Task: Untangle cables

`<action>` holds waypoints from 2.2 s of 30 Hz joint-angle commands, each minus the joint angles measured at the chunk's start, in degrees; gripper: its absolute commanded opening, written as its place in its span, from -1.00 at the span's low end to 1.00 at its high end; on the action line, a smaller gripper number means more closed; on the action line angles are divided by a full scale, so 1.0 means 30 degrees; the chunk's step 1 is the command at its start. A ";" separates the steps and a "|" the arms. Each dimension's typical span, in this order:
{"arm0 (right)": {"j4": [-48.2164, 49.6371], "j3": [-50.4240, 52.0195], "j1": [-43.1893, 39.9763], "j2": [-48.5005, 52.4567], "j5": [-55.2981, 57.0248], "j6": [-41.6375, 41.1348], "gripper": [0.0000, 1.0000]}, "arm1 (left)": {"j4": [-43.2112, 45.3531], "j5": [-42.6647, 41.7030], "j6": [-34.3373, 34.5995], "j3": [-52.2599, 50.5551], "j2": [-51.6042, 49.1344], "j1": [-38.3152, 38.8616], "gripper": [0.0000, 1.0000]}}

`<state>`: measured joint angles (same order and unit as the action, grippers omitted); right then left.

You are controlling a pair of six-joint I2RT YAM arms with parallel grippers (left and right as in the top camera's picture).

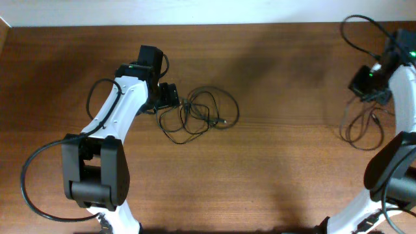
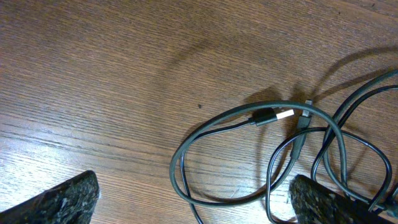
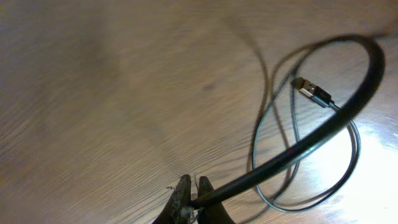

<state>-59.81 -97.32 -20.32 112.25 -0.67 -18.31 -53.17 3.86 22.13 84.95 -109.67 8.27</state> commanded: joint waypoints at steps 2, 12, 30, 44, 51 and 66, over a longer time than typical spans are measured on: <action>-0.0328 0.0015 -0.2098 0.1574 0.0444 -0.0291 -0.91 | -0.0015 0.0000 0.0058 -0.0160 -0.0160 -0.0051 0.98; -0.1239 0.0000 -0.3111 0.3351 0.0452 -0.0270 0.97 | -0.0015 0.0000 0.0051 -0.0160 -0.0153 -0.0051 0.98; -0.5931 -0.3752 -0.1676 0.0823 -0.7213 0.4976 0.97 | -0.0015 0.0000 0.0058 -0.0160 -0.0160 -0.0051 0.98; -0.6594 -0.2157 0.7461 0.0823 -0.7067 0.5034 0.97 | -0.0015 -0.0051 0.0073 -0.0160 -0.0153 -0.0051 0.98; -0.4080 -0.0452 1.1460 0.0845 -0.7060 0.5027 0.97 | -0.0765 -0.1013 0.0109 -0.0175 -0.0160 -0.0044 0.97; -0.0277 0.4320 1.2415 0.0852 -0.7155 0.4619 0.97 | 0.2382 -0.0219 0.0044 -0.1450 -0.1843 -0.0066 -0.83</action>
<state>-62.35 -87.00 16.34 114.61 -21.37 -3.86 -45.87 3.53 22.26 80.66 -115.00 8.27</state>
